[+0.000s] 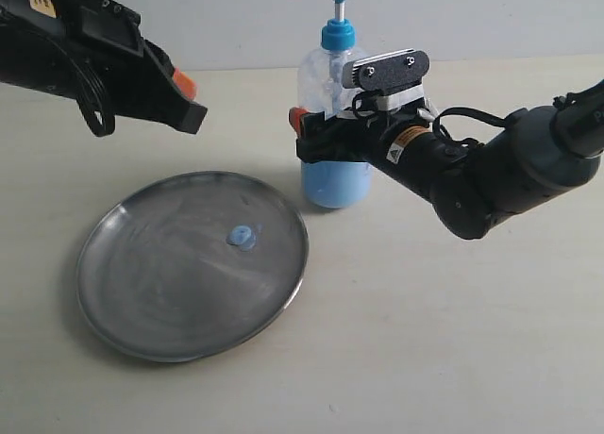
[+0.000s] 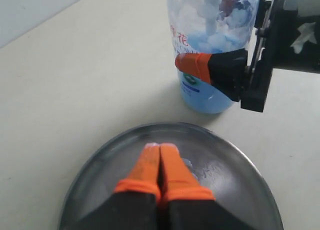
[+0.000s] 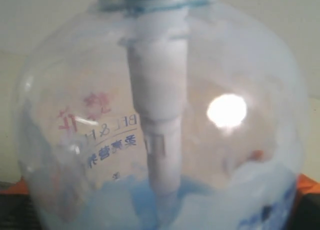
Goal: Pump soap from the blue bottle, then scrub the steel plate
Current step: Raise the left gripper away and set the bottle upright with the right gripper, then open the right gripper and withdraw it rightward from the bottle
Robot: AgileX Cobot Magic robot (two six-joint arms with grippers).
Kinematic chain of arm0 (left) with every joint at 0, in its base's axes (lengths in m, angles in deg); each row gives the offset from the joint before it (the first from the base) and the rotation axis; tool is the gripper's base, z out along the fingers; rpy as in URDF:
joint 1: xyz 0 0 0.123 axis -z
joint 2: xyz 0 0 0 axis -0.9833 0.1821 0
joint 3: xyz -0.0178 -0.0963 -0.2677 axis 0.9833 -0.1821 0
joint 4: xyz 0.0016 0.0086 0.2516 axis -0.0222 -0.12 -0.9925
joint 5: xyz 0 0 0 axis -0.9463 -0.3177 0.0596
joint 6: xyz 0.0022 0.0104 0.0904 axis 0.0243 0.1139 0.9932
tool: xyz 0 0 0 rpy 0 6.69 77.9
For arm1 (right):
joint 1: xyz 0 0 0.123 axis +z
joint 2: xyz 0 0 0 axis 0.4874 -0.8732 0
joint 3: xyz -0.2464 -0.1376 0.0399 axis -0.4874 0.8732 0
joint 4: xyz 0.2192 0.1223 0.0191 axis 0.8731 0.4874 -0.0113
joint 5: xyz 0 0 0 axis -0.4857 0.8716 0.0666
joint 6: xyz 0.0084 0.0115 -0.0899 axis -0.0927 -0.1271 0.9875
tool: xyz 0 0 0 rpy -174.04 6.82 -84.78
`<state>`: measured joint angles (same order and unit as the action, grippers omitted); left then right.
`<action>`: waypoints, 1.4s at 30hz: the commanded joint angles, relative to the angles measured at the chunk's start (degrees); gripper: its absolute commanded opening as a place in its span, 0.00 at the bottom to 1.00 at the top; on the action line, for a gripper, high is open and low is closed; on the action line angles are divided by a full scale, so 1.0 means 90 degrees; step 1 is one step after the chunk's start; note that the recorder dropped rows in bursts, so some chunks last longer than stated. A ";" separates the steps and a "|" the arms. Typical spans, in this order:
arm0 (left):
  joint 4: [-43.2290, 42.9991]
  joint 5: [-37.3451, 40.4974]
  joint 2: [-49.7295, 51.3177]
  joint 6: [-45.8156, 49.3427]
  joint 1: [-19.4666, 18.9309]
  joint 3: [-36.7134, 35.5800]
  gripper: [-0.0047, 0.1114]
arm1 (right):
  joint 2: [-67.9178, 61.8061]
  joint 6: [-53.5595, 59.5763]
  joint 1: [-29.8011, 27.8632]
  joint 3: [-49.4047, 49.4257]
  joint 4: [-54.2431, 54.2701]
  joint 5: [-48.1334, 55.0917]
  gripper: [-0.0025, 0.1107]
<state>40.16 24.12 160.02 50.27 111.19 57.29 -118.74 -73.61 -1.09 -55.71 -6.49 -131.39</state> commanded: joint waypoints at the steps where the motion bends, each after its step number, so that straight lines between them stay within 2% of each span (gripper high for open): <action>1: 0.0033 -0.0467 0.0026 0.0014 0.0030 -0.0221 0.04 | 0.0110 -0.0020 0.0012 -0.0001 0.0034 -0.0830 0.02; 9: 0.0393 -0.0601 0.0251 -0.0113 0.0030 -0.0235 0.04 | 0.0110 0.0299 0.0012 -0.0001 0.0783 -0.1103 0.02; 15: 0.0530 -0.0862 0.0448 -0.0140 0.0030 -0.0235 0.04 | 0.0019 0.0347 0.0012 -0.0001 0.0783 -0.1234 0.02; 30: 0.0694 -0.0862 0.0596 -0.0128 0.0030 -0.0235 0.04 | -0.0253 0.0347 0.0025 -0.0001 0.0771 -0.1290 0.03; 34: 0.0720 -0.0849 0.0598 -0.0128 0.0030 -0.0235 0.04 | -0.0253 0.0347 0.0025 -0.0001 0.0757 -0.1058 0.14; 36: 0.0778 -0.0849 0.0598 -0.0128 0.0030 -0.0235 0.04 | -0.0253 0.0347 0.0025 -0.0001 0.0757 -0.1040 0.24; 42: 0.0906 -0.0838 0.0598 -0.0128 0.0030 -0.0235 0.04 | -0.0253 0.0347 0.0025 -0.0001 0.0745 -0.1041 0.63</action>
<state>47.22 17.14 165.49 49.46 111.19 55.29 -121.68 -70.61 -1.00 -55.37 0.76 -137.89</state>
